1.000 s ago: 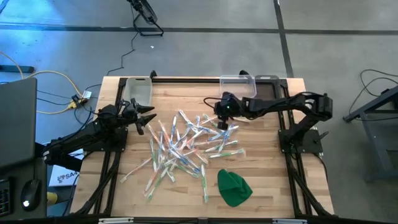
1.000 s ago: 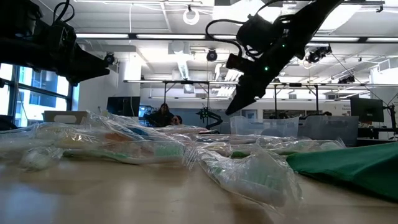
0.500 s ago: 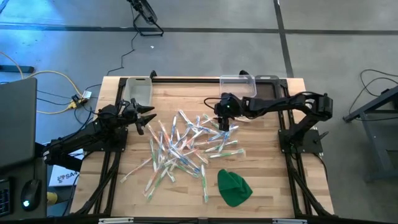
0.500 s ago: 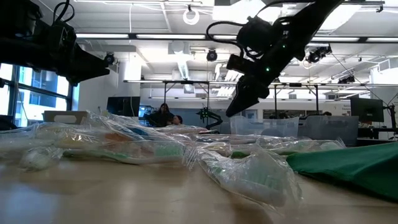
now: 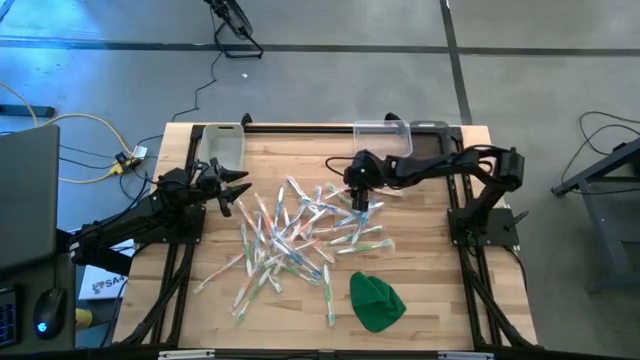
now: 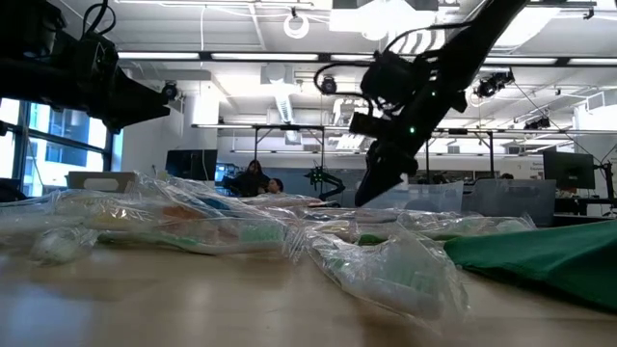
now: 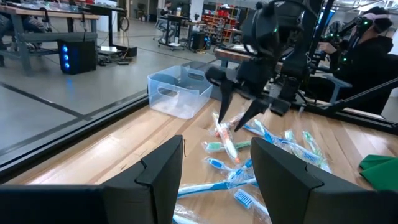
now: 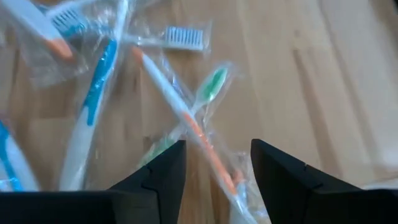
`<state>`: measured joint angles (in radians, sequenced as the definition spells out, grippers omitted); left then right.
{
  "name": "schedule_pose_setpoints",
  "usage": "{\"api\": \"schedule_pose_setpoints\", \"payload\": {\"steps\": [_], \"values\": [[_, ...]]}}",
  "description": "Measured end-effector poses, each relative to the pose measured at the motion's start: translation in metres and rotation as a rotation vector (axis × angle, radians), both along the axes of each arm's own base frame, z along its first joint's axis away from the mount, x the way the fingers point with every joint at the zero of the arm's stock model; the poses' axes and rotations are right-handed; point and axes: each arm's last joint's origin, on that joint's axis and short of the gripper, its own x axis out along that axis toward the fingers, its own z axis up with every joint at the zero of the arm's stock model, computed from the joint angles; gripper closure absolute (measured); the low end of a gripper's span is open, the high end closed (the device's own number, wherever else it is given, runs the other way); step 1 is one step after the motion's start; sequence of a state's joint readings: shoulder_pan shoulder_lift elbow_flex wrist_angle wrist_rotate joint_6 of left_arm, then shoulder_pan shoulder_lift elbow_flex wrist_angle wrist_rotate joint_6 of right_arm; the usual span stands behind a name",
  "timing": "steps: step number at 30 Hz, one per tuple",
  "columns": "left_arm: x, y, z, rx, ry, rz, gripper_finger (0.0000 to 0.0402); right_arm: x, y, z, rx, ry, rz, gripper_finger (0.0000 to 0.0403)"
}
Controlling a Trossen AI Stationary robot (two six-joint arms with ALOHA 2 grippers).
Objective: Pick & Place Toothbrushes
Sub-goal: Put the orange toothbrush into the black bin
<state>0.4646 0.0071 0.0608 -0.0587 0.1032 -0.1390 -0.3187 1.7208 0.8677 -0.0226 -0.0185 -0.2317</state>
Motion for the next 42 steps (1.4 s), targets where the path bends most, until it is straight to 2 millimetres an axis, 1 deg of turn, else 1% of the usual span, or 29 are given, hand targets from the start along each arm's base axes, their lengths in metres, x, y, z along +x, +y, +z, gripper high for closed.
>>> {"api": "schedule_pose_setpoints", "payload": {"steps": [7, 13, 18, 31, 33, 36, 39, 42], "values": [[0.000, 0.000, 0.000, -0.001, 0.001, 0.000, 0.0215, 0.002, -0.003, -0.024, -0.033, 0.084, -0.042, 0.0230], [0.000, 0.000, 0.000, 0.000, 0.002, 0.000, 0.0215, 0.003, -0.001, -0.025, -0.031, 0.082, -0.034, 0.0242], [0.000, 0.000, 0.000, 0.002, 0.002, 0.000, 0.0215, 0.005, -0.001, -0.023, -0.042, 0.059, -0.029, 0.0273], [0.000, 0.000, 0.000, 0.002, 0.003, 0.000, 0.0215, 0.007, -0.001, -0.021, -0.049, 0.037, -0.027, 0.0373], [0.000, 0.000, 0.000, 0.002, 0.003, 0.000, 0.0215, 0.007, -0.001, -0.019, -0.050, 0.032, -0.025, 0.0382], [0.000, 0.000, 0.000, 0.002, 0.003, 0.000, 0.0215, 0.007, 0.000, -0.014, -0.054, 0.010, -0.021, 0.0384], [0.000, 0.000, 0.000, 0.002, 0.003, 0.000, 0.0215, 0.006, 0.001, -0.003, -0.065, -0.021, -0.022, 0.0375], [0.000, 0.000, 0.000, 0.002, 0.003, 0.000, 0.0215, 0.004, 0.001, 0.010, -0.078, -0.062, -0.023, 0.0374]]}}
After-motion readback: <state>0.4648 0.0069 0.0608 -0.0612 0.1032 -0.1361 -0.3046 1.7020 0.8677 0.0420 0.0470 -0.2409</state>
